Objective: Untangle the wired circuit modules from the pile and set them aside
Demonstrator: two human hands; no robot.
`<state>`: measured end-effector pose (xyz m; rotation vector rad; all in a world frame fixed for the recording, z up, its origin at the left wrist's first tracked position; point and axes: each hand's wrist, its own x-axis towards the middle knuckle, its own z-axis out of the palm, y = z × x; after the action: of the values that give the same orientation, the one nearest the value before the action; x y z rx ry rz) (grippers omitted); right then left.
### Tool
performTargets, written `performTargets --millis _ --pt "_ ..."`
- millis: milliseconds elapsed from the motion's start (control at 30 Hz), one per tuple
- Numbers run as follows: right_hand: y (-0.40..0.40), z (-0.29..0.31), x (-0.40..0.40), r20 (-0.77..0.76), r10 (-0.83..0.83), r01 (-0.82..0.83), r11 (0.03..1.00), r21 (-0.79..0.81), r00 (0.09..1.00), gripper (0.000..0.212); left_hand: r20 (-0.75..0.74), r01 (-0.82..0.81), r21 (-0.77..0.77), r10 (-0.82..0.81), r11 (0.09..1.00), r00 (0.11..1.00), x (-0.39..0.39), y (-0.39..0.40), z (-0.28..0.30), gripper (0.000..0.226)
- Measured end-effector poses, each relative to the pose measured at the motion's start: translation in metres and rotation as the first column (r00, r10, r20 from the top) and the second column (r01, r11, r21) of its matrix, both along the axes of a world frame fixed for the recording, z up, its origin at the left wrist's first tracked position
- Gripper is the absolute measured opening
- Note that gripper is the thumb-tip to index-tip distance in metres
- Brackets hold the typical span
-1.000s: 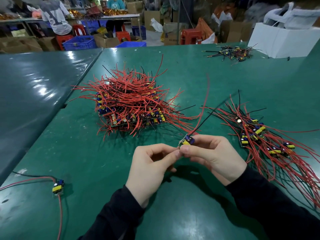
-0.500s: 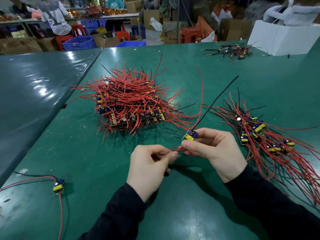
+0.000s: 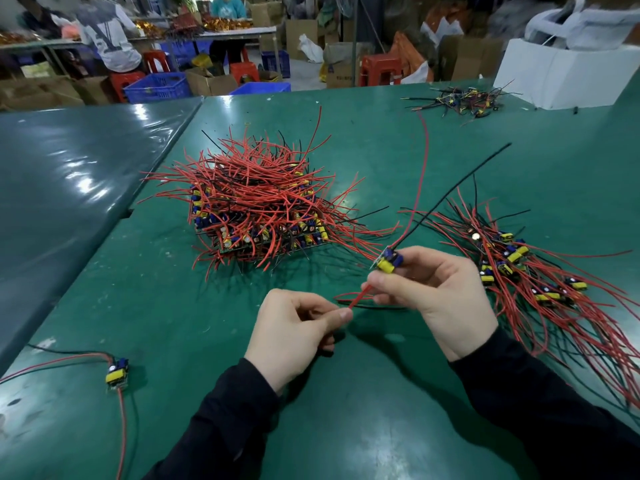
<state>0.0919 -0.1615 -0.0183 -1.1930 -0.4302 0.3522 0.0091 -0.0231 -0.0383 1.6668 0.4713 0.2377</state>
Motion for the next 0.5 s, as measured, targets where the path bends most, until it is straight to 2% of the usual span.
performTargets --millis 67,133,233,333,500 --pt "-0.002 0.001 0.007 -0.029 -0.075 0.075 0.997 0.016 0.997 0.017 -0.023 0.062 -0.087 -0.064 0.994 0.998 0.0 -0.001 0.001 0.017" --pt "-0.002 0.002 0.009 -0.046 -0.12 0.121 0.992 0.026 0.992 0.018 -0.049 0.081 -0.094 -0.085 0.992 0.995 0.001 -0.003 0.001 0.018" --pt "0.0 0.0 0.0 -0.003 -0.061 0.061 0.998 0.012 0.998 0.015 -0.061 0.002 0.002 -0.002 1.0 0.998 0.004 -0.004 -0.001 0.02" --pt "0.002 0.001 -0.01 0.078 0.009 -0.011 1.0 0.026 0.997 0.014 -0.038 -0.025 -0.03 0.024 0.999 0.999 0.004 -0.002 -0.002 0.02" --pt "-0.005 0.007 0.008 0.038 -0.187 0.185 0.981 0.056 0.982 0.014 -0.069 0.021 -0.048 -0.024 0.999 0.997 0.002 0.002 -0.004 0.018"
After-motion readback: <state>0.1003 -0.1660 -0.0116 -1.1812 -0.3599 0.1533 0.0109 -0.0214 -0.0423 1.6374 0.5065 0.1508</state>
